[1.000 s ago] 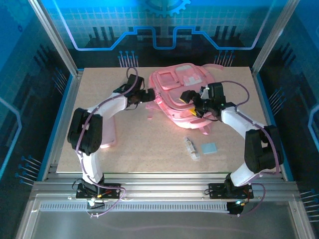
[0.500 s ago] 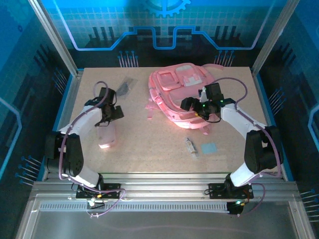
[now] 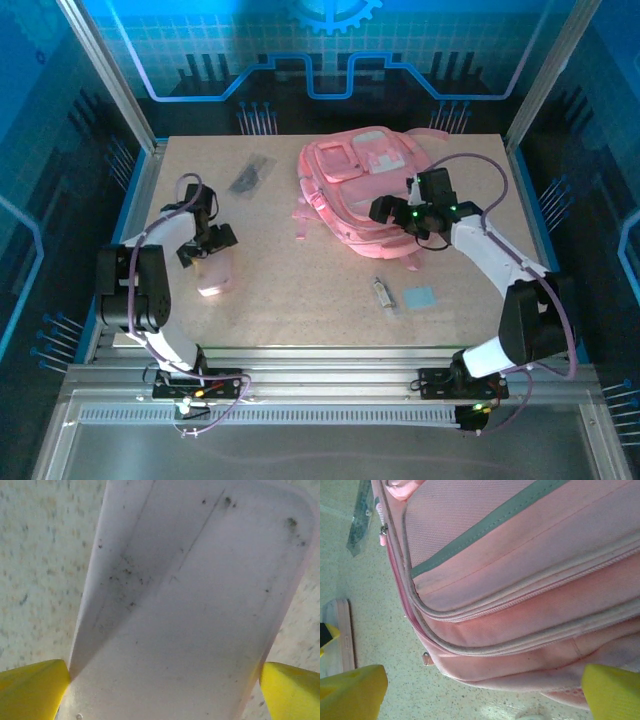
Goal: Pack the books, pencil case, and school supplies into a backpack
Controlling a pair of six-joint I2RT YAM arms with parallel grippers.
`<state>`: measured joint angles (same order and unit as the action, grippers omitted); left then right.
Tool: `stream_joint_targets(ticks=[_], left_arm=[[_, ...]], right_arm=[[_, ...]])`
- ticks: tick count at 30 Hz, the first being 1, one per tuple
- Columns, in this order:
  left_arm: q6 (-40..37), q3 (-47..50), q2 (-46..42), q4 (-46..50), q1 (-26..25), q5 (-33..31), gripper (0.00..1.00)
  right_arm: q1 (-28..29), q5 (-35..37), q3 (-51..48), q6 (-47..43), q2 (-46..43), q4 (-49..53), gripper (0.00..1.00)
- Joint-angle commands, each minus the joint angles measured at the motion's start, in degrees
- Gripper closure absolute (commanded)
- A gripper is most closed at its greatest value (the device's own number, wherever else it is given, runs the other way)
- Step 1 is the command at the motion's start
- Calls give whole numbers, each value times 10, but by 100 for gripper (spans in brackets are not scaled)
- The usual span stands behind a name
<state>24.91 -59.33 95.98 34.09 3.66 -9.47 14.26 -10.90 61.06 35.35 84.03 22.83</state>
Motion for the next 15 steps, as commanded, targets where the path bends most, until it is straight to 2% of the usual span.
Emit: stream_joint_targets(ticks=[1, 7, 15], left_arm=[[-17, 7, 47, -6, 13, 55, 1], [-13, 2, 60, -8, 13, 84, 1], [-17, 0, 73, 2, 7, 86, 1]], right_arm=[[7, 23, -10, 4, -27, 2, 0], [8, 21, -5, 5, -27, -2, 0], [26, 26, 7, 6, -20, -2, 0]])
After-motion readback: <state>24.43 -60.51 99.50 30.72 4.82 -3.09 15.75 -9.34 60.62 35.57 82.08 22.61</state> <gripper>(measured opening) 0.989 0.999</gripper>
